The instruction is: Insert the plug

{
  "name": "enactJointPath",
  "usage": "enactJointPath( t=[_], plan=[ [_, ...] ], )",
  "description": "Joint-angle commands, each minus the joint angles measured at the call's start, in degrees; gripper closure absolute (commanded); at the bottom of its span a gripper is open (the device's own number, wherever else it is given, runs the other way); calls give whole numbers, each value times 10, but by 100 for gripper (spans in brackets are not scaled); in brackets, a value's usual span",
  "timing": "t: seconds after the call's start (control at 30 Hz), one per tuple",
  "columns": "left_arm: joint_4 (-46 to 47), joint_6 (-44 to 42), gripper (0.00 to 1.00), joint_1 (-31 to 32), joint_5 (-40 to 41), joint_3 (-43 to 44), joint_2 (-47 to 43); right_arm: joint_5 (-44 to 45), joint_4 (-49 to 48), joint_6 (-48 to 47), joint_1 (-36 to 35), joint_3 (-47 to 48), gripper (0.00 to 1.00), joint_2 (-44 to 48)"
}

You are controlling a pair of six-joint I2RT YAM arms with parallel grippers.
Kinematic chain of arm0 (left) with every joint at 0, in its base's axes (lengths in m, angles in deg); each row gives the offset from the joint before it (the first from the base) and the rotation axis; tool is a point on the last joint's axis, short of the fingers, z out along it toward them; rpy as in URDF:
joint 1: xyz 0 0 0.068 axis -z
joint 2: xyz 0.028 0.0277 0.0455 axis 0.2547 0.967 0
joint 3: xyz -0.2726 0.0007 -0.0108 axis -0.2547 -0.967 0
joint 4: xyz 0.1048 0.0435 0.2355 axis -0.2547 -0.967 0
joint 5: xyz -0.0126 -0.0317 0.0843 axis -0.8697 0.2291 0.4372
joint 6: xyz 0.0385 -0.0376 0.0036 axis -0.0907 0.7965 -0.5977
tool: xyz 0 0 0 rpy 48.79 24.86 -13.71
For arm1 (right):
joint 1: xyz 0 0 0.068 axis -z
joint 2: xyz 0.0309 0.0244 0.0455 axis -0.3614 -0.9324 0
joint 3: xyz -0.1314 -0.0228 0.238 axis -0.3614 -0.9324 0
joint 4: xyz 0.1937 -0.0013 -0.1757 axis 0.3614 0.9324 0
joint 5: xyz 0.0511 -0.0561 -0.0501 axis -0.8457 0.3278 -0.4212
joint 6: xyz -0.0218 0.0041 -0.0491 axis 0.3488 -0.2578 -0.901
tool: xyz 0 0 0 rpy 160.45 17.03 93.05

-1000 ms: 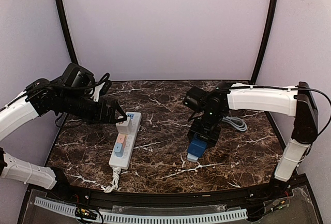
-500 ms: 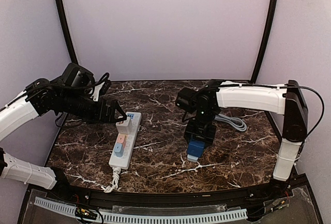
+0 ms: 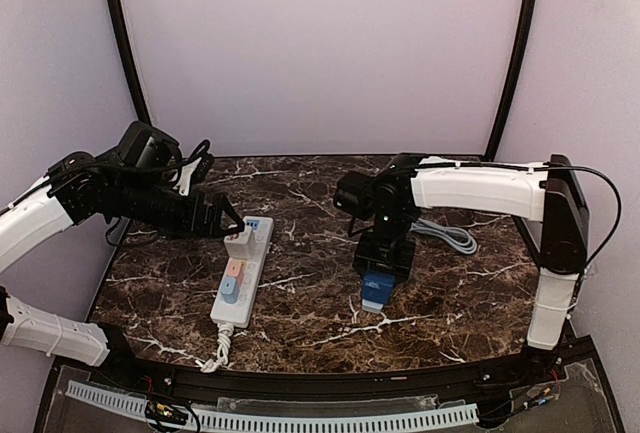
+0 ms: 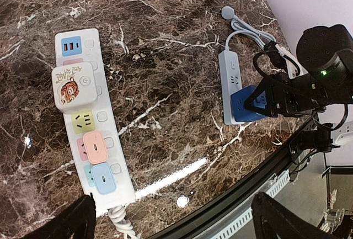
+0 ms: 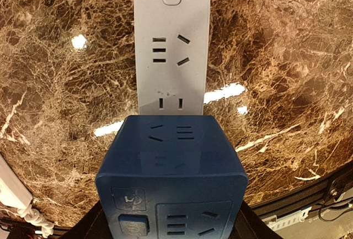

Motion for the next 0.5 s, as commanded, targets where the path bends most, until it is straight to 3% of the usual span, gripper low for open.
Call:
enactJointPath(
  t=[0.0, 0.47],
  plan=[
    [-2, -8, 1, -4, 1, -8, -9, 6, -19, 13, -15, -6, 100, -33],
    [1, -6, 1, -4, -4, -12, -11, 6, -24, 11, -25, -2, 100, -52]
  ],
)
